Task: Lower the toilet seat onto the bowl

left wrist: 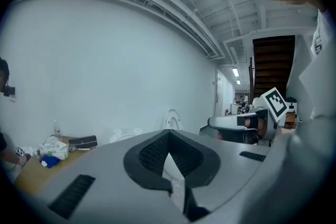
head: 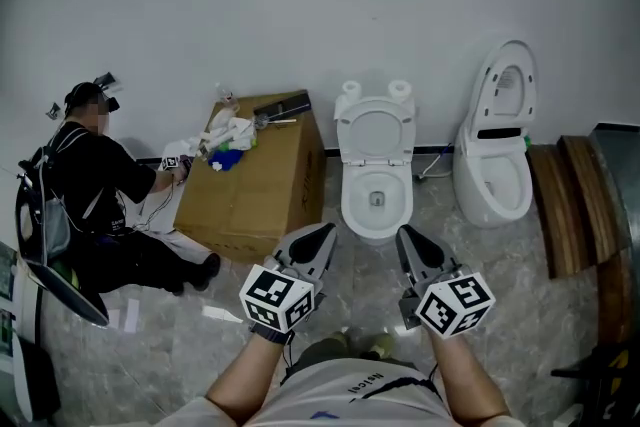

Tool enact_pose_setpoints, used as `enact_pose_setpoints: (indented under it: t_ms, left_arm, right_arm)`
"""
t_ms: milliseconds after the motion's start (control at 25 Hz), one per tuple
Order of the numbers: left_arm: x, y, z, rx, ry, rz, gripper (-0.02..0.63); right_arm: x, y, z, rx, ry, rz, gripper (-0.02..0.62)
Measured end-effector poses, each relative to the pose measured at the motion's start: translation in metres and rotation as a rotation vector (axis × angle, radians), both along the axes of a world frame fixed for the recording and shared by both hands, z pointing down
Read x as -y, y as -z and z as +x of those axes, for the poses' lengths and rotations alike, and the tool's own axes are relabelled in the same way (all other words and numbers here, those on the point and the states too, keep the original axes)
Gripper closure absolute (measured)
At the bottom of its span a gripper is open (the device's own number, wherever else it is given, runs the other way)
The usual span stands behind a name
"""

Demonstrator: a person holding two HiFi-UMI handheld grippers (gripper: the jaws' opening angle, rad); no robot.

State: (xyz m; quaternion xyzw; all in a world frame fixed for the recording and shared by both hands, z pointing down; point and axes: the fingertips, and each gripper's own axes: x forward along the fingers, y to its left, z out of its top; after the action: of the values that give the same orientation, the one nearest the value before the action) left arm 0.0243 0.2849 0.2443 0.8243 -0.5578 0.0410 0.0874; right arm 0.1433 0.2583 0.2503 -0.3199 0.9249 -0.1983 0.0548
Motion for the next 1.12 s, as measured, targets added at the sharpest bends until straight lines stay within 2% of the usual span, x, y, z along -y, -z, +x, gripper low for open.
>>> enact_pose_setpoints:
  t_ms: [240, 480, 760, 1120]
  left_arm:
    - [0.025, -0.002, 0.01, 0.032, -0.028, 0.002, 0.597]
    - [0.075, -0.015, -0.004, 0.028, -0.054, -0.008, 0.597]
    - [0.167, -0.04, -0.049, 0.037, -0.097, -0.03, 0.597]
    - [0.296, -0.071, -0.123, 0.124, -0.196, -0.007, 0.596]
  right_arm:
    - [0.015, 0.002, 0.005, -0.014, -0.012, 0.008, 0.578]
    - [0.053, -0.008, -0.015, -0.056, -0.013, -0.005, 0.578]
    - [0.134, -0.025, -0.058, -0.093, -0.057, -0.038, 0.578]
    - [0.245, -0.044, -0.144, -0.093, -0.129, -0.069, 0.578]
